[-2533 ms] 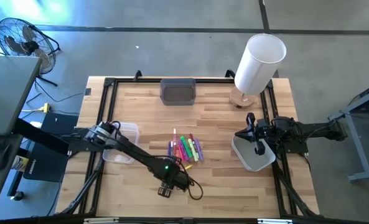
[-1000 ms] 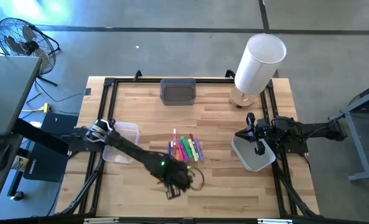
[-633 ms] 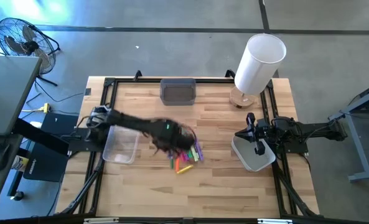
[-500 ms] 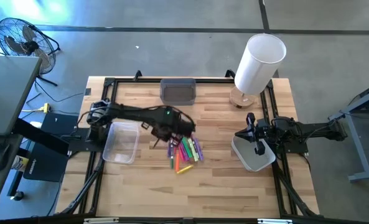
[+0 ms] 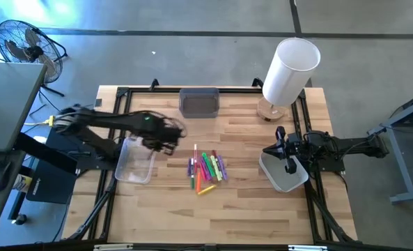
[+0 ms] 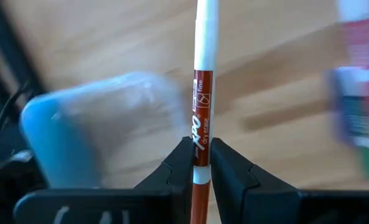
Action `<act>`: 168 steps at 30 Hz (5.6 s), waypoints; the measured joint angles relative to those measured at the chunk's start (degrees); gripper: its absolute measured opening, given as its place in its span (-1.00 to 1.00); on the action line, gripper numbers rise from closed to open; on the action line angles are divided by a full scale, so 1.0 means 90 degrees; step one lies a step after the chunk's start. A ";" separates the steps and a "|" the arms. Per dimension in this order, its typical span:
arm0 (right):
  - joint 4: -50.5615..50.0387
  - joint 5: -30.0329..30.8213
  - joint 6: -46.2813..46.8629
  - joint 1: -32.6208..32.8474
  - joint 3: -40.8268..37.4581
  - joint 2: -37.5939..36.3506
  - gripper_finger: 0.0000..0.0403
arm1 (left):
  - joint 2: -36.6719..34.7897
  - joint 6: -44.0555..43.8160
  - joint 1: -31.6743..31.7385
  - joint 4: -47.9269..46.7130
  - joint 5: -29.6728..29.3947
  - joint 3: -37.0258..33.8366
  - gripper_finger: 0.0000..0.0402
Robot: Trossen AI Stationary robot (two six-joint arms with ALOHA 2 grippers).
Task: Pick & Place Markers
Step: Put the white and brown marker into the transparent bin, then put the light blue highlighter into the black bin
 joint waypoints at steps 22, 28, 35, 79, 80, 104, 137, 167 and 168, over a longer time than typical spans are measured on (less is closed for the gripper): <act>-0.0002 0.0002 -0.0002 -0.0002 0.0000 0.0102 -1.00 | -0.1688 -0.0540 -0.0113 0.1182 0.1190 -0.2915 -0.75; 0.0000 0.0001 -0.0001 0.0000 0.0002 0.0104 -1.00 | -0.1682 -0.0268 -0.0113 0.1241 0.1190 -0.2901 -0.52; 0.0000 0.0000 -0.0002 -0.0002 0.0002 0.0106 -1.00 | -0.1684 -0.0005 -0.0113 0.1262 0.1169 -0.2901 -0.30; 0.0034 -0.0141 0.0508 -0.0002 0.0000 0.0106 -1.00 | 0.0681 0.4091 -0.0116 0.5571 0.1180 0.0008 -0.99; 0.0032 -0.0141 0.0509 0.0000 0.0000 0.0106 -1.00 | 0.0681 0.4141 -0.0116 0.5592 0.1291 0.0007 -0.99; 0.0092 -0.0042 0.1261 0.0000 0.0002 0.0143 -1.00 | -0.0008 0.5485 -0.0116 0.3267 0.1501 0.0005 -1.00; -0.4083 0.3358 0.2252 0.0401 0.7414 0.8609 -1.00 | -0.3536 0.5575 -0.0157 0.4205 0.1551 -0.3023 -1.00; -0.6971 0.1023 0.5971 0.0073 1.0346 1.3072 -0.47 | -0.3610 0.6308 -0.0155 0.4202 0.2474 -0.3012 -1.00; -0.6859 0.0955 0.6060 0.0075 1.0238 1.3078 -0.47 | -0.3610 0.6322 -0.0155 0.4201 0.2474 -0.3012 -1.00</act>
